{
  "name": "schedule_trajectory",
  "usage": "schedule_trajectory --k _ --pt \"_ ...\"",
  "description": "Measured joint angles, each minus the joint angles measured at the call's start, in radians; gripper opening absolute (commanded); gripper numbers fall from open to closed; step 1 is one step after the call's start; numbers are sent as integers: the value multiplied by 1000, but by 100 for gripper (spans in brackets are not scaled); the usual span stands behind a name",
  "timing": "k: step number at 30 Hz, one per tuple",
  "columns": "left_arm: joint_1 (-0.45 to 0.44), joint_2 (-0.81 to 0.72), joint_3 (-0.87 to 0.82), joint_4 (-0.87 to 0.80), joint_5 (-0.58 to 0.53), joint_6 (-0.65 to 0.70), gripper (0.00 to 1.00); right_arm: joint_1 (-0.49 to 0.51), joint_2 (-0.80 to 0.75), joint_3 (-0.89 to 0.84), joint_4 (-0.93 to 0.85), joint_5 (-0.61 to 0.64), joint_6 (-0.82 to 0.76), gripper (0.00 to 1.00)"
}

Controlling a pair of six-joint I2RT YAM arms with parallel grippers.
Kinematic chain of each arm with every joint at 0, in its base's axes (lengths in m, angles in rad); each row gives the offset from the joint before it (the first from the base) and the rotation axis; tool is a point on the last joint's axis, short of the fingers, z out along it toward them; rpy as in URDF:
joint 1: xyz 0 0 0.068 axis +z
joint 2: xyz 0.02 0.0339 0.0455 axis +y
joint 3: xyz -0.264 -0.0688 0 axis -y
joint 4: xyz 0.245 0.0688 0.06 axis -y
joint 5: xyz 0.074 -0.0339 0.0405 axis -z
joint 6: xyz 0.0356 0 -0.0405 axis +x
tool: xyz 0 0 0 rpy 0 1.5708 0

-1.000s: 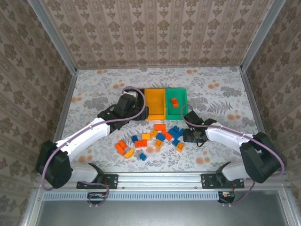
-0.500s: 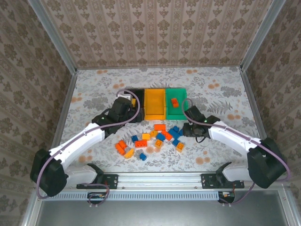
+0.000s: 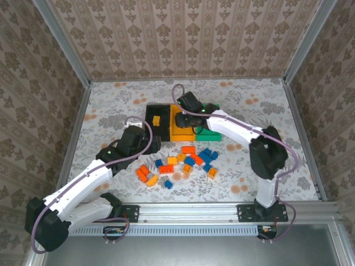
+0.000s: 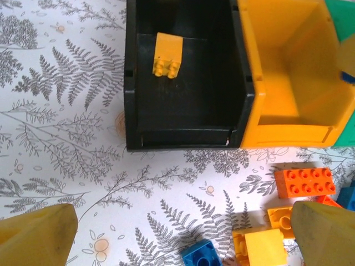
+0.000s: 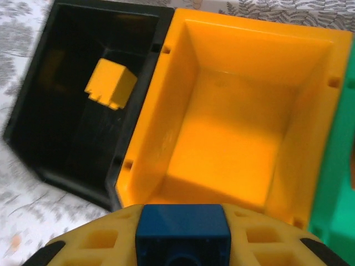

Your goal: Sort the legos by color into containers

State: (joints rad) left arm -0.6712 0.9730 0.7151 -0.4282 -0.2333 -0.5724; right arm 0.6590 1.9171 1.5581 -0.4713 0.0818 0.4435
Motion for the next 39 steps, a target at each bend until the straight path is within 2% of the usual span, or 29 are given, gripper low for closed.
schedule_trajectory --k 5,9,13,17,21,24,27,28,33,39 --pt "6 -2 -9 -27 0 -24 100 0 129 100 -42 47 -3 44" --pt "12 -4 -15 -37 0 -42 100 0 156 136 -63 65 -6 58" --pt "14 -8 -22 -45 0 -53 100 0 157 149 -63 72 -3 66" --pt "19 -14 -22 -66 0 -73 99 0 132 127 -52 71 1 67" --pt "19 -12 -33 -102 15 -129 97 0 32 16 -21 66 13 68" --pt "31 11 -69 -134 56 -178 90 0 -53 -79 11 63 30 68" --pt "39 60 -116 -162 115 -218 75 0 -119 -158 37 63 40 68" --pt "39 77 -129 -172 134 -230 74 0 -135 -180 47 63 43 68" --pt "39 107 -157 -212 201 -270 71 -1 -170 -247 75 61 54 68" --pt "28 37 -161 -283 215 -307 71 -13 -191 -300 92 61 58 68"
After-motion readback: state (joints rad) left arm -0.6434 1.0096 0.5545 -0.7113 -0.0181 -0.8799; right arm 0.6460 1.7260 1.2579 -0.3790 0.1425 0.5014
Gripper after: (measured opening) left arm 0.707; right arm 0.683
